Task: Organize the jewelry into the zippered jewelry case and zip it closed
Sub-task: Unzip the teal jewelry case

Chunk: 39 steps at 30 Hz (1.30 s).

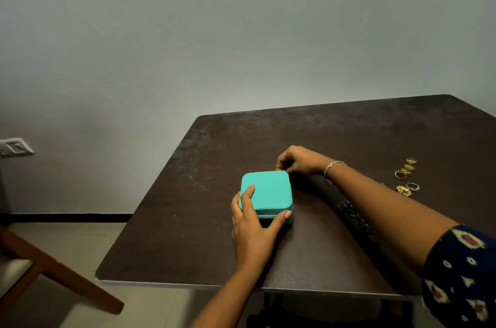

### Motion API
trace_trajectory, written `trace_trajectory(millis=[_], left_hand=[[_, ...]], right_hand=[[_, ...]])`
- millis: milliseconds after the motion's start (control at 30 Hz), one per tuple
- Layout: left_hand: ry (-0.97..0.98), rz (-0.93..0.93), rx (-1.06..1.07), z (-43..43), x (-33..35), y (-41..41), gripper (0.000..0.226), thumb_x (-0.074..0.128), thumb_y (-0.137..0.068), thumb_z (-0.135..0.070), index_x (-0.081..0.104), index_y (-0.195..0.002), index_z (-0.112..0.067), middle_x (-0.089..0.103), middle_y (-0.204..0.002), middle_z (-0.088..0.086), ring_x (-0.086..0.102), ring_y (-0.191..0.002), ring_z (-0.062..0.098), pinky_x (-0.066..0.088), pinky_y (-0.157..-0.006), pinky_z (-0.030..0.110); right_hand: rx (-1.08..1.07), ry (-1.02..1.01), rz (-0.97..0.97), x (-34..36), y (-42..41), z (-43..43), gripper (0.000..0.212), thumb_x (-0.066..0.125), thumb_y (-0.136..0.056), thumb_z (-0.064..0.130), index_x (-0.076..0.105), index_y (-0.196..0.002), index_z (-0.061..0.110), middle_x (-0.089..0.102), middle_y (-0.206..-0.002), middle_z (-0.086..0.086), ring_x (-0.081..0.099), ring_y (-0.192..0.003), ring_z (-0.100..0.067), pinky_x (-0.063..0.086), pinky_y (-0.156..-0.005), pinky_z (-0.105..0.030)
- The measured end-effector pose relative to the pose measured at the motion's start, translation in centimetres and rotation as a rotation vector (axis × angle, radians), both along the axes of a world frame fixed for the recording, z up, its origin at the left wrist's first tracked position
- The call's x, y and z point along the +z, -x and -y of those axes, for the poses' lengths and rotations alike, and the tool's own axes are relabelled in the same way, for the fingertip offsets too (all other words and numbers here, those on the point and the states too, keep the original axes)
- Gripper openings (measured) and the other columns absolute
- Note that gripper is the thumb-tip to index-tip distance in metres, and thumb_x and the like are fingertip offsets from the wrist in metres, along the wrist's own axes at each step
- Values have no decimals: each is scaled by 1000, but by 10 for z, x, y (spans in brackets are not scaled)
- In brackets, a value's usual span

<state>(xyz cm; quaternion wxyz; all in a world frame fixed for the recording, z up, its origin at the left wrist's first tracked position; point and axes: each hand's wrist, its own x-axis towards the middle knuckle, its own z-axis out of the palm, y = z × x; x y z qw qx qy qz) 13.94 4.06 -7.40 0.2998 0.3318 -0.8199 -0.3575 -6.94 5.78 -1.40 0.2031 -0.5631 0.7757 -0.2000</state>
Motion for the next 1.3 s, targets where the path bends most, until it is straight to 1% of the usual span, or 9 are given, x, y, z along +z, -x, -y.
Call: trace_trajectory(millis=[100,233,400,500,600,733,1000,1133,1300], left_hand=[[5,-10,-4,-3,1,1,79,71,-72,-48,28,-136,-31,24,-144,-3,31,-129,15,38,-98,34],[9,3,13,0,0,-1,79,71,-72,-47,28,-136,-31,24,-144,-3,32,-129,16,40,-95,35],[10,12,28,3,-3,-2,79,71,-71,-48,28,-136,-32,25,-144,-2,32,-130,17,40,-97,38],[10,2,25,0,-2,1,79,71,-71,-47,29,-136,-32,26,-144,-2,33,-129,17,40,-96,39],[23,4,35,1,-2,2,79,71,-71,-48,29,-136,-32,26,-144,-3,33,-129,17,40,-95,38],[26,10,34,0,-2,2,80,70,-71,-48,28,-137,-30,25,-144,-2,33,-130,18,39,-96,38],[29,-18,38,0,-2,2,80,71,-70,-49,30,-136,-30,26,-144,-1,34,-129,19,39,-96,39],[36,-5,32,0,-2,2,80,70,-72,-48,28,-137,-30,25,-144,-1,34,-129,19,39,-97,39],[39,20,25,0,-3,2,80,65,-77,-47,21,-142,-29,19,-148,2,30,-132,21,35,-101,39]], right_hand=[[-132,83,-99,-6,-6,-14,10,63,-82,4,69,-88,7,70,-94,-10,63,-85,-18,52,-85,-34],[-289,191,-200,-15,-22,-22,9,64,-83,10,69,-90,10,69,-97,-7,62,-91,-21,47,-80,-31],[-387,245,-313,-26,-34,-31,13,59,-87,17,67,-96,14,63,-103,-7,59,-97,-28,46,-80,-35],[-427,269,-363,-28,-37,-41,14,54,-88,15,66,-95,14,61,-101,-7,57,-96,-28,45,-78,-36],[-447,286,-380,-29,-44,-49,15,51,-89,14,64,-96,13,60,-101,-8,56,-96,-28,44,-78,-36],[-433,288,-406,-30,-55,-63,14,51,-90,17,63,-96,13,59,-101,-7,54,-98,-26,40,-75,-32],[-419,299,-341,-35,-93,-88,9,55,-87,18,61,-93,13,58,-98,-5,54,-97,-24,38,-72,-31],[-428,303,-338,-35,-112,-96,12,51,-89,17,60,-96,14,57,-100,-4,52,-98,-22,38,-74,-30],[-396,322,-318,-38,-131,-93,15,52,-89,19,59,-100,12,55,-104,-5,50,-101,-22,38,-77,-30]])
